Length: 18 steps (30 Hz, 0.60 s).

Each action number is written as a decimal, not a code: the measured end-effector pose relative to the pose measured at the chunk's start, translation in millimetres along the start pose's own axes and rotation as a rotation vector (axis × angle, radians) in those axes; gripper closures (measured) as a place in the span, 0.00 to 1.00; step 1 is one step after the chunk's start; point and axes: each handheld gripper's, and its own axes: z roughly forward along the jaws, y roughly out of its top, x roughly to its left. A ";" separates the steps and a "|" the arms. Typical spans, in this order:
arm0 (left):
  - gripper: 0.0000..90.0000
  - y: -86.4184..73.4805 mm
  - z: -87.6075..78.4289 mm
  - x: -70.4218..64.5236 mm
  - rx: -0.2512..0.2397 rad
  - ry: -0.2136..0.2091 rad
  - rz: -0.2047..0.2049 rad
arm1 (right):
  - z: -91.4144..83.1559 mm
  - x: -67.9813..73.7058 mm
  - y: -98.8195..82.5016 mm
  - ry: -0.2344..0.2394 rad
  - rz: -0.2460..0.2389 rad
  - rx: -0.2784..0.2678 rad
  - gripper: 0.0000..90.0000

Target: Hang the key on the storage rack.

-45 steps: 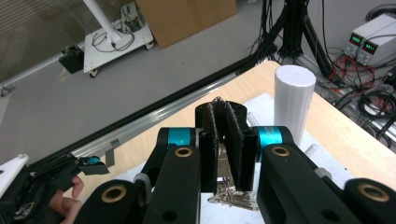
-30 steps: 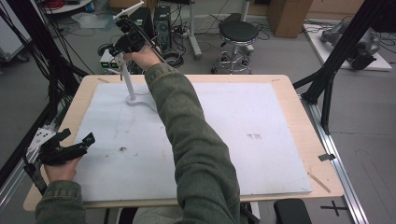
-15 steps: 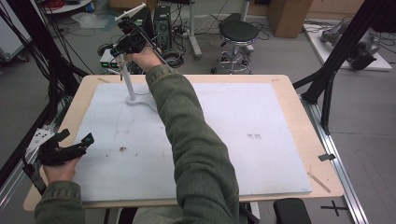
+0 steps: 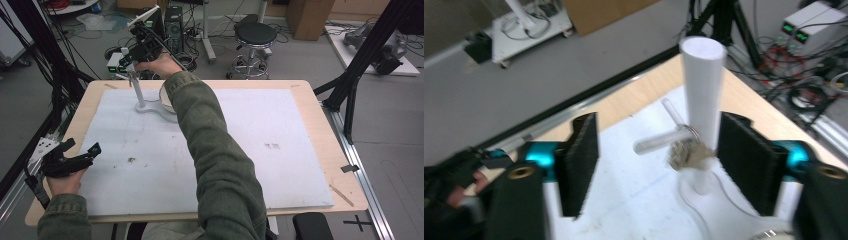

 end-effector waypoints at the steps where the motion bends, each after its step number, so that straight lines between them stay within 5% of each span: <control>1: 0.02 0.1 -0.1 -0.2 0.002 0.001 0.002 | -6.0 0.4 -2.9 -0.011 -0.011 0.002 0.27; 5: 0.02 0.2 -0.2 -0.9 0.004 0.000 0.005 | -13.6 0.0 -6.3 -0.021 -0.012 -0.001 0.18; 8: 0.02 -0.2 0.3 -0.9 0.012 -0.003 0.010 | -23.4 -0.1 -13.3 -0.041 -0.025 -0.017 0.01; 18: 0.02 0.0 1.2 -3.1 0.017 -0.001 0.022 | -50.8 -12.6 -49.6 -0.058 0.007 -0.022 0.01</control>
